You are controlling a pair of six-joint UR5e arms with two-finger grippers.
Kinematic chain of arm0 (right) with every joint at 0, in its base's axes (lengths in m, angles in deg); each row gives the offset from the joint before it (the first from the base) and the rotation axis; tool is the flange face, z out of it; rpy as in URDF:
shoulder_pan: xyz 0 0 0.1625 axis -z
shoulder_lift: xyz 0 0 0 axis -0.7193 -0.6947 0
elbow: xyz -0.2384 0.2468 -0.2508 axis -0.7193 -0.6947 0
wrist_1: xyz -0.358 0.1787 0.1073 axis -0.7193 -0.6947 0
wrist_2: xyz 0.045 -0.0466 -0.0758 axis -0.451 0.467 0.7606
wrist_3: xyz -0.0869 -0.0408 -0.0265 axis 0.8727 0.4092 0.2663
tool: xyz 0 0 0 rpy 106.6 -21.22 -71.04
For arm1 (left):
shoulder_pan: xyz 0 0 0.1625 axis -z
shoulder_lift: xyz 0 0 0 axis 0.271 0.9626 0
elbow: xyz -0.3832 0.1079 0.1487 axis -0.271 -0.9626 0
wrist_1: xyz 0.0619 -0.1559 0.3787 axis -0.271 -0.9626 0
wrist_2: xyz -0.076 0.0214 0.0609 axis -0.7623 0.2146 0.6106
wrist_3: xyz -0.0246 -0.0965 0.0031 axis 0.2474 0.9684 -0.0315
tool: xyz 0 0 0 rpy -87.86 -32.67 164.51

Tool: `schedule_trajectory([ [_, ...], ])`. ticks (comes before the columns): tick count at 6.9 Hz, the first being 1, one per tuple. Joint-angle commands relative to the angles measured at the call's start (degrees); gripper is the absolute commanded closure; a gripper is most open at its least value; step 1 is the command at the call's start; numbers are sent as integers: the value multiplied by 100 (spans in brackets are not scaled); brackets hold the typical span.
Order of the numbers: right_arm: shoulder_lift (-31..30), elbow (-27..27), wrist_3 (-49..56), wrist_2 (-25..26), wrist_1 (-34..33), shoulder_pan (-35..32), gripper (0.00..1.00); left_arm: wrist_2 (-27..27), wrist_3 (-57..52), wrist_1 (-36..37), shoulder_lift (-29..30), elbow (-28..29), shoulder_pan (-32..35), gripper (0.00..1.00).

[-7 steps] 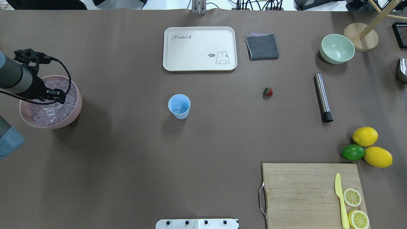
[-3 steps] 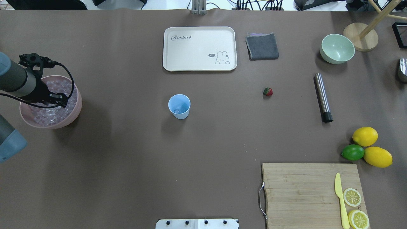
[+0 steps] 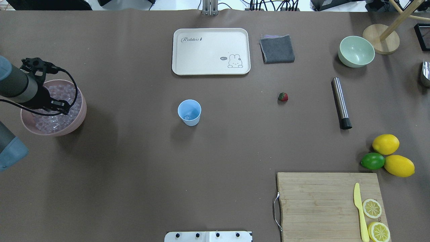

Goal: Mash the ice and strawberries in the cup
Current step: 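Lower the left gripper into the bowl and grasp more ice cubes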

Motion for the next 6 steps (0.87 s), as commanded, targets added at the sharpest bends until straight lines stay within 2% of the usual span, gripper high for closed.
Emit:
schedule_trajectory([
  [1,0,5,0,3,0,-5,0,-6,-4,0,10,34,-8,41],
  [3,0,22,0,3,0,-5,0,3,4,0,36,42,-8,50],
  [6,0,22,0,3,0,4,0,3,-4,-9,45,69,0,87],
])
